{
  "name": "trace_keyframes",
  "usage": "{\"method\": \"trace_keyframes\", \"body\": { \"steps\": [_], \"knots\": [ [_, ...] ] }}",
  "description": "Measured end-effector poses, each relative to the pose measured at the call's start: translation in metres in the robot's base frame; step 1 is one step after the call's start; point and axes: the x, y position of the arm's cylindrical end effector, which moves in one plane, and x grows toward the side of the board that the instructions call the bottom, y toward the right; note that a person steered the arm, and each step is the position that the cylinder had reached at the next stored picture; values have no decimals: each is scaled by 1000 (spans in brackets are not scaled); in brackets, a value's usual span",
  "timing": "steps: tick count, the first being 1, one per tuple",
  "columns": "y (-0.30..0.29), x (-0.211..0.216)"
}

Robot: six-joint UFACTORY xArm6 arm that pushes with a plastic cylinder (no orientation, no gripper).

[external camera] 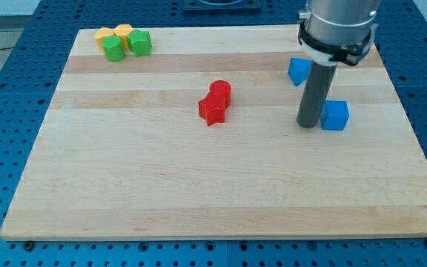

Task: Move the blue cube towards the right center

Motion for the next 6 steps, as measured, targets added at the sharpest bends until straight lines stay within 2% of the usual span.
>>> {"method": "trace_keyframes", "body": {
  "steps": [4,5,6],
  "knots": [
    [64,-13],
    [69,-13],
    [35,-23]
  ]
}}
